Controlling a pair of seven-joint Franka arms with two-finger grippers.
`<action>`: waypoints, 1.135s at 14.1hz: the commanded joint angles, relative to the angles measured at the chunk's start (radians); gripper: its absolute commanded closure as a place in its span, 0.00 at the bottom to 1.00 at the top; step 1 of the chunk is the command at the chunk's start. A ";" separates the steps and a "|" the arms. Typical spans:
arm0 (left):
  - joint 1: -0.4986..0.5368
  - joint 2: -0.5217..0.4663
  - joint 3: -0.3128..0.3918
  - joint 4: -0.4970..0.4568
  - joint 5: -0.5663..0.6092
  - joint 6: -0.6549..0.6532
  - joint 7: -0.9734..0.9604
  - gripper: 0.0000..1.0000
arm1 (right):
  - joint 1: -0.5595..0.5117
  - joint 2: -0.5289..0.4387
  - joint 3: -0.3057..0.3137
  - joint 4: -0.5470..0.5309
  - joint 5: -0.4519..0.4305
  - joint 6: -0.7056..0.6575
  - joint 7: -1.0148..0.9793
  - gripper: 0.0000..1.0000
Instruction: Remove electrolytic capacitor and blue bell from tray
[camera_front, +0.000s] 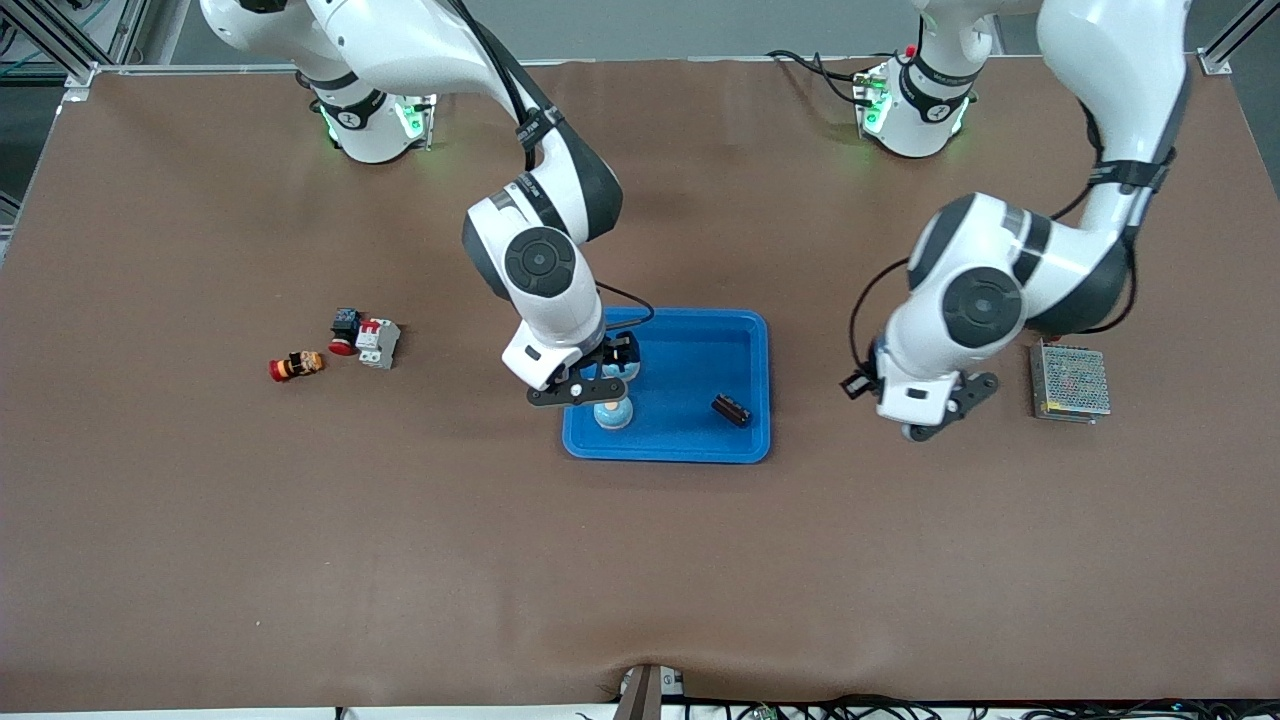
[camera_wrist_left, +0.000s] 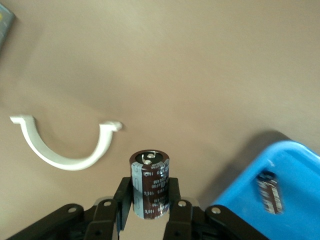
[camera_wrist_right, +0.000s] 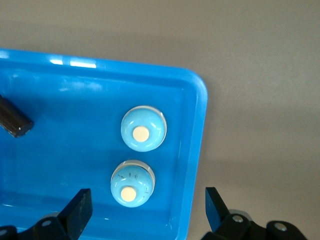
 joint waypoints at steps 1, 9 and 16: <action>0.095 -0.039 -0.009 -0.055 0.008 -0.008 0.140 1.00 | 0.017 0.018 -0.006 -0.004 0.009 0.017 0.012 0.00; 0.284 -0.015 -0.006 -0.140 0.126 0.040 0.338 1.00 | 0.058 0.056 -0.006 -0.027 0.003 0.077 0.002 0.00; 0.389 0.080 -0.003 -0.256 0.224 0.276 0.410 1.00 | 0.087 0.066 -0.006 -0.082 -0.005 0.149 0.000 0.00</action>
